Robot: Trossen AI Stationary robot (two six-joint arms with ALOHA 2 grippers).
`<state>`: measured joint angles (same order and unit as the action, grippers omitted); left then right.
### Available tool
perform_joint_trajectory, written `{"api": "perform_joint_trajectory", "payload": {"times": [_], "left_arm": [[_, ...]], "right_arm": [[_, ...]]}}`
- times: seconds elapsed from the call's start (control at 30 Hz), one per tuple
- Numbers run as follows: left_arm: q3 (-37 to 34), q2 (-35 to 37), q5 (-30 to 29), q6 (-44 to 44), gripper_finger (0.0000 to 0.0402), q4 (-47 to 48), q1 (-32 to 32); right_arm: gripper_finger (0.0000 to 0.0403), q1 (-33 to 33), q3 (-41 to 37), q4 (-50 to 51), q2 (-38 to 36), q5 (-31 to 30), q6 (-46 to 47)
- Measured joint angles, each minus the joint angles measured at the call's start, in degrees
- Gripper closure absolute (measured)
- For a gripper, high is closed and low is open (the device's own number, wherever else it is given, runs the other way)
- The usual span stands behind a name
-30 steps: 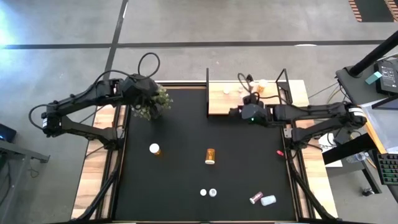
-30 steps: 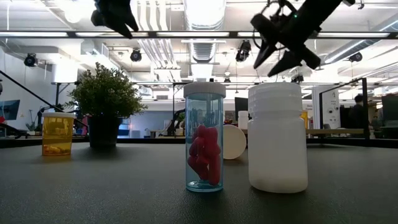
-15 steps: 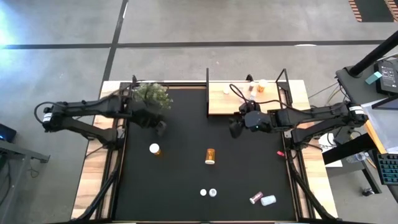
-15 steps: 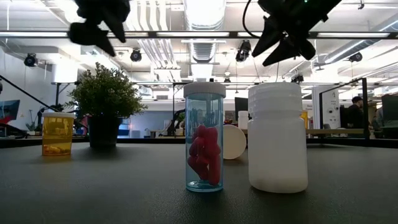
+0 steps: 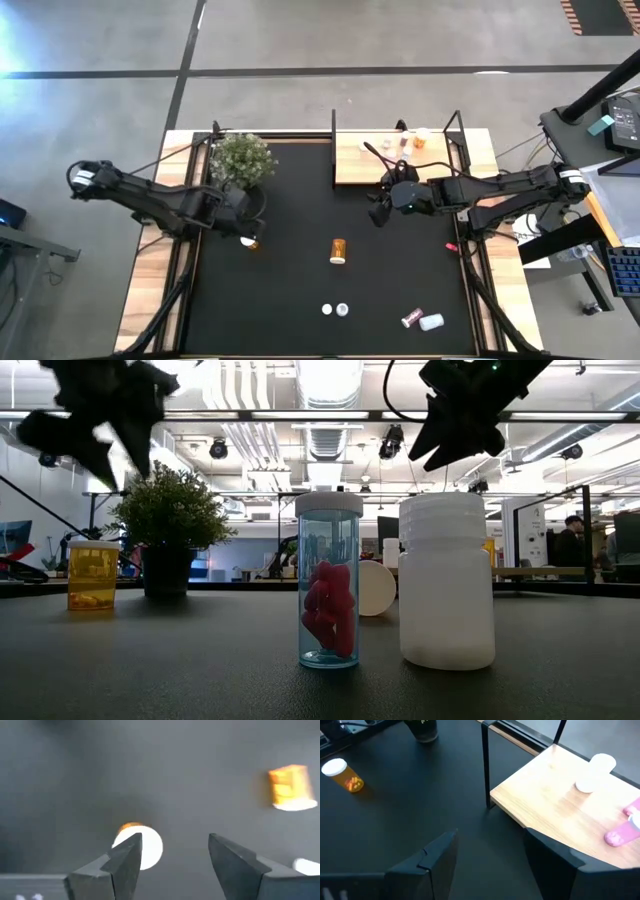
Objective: Pick and place medicine bottles onto shelf by color
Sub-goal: Put the left orange pill bottle on the shelf aligned with the other orange pill bottle
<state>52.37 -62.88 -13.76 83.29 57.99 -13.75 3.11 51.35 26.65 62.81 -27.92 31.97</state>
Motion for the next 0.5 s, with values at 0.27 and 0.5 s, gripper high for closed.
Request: {"api": "perform_joint_trajectory", "payload": {"times": [0.27, 0.5], "left_arm": [[-3.7, -5.4, 1.4, 5.0, 0.0191, -0.2, -0.3], [-3.3, -11.2, 1.7, 5.0, 0.0191, -0.2, -0.3]], "right_arm": [[0.0186, 0.0, 0.0, 0.2, 0.0, 0.0, -0.7], [0.0186, 0.0, 0.0, 0.2, 0.0, 0.0, -0.7]]}}
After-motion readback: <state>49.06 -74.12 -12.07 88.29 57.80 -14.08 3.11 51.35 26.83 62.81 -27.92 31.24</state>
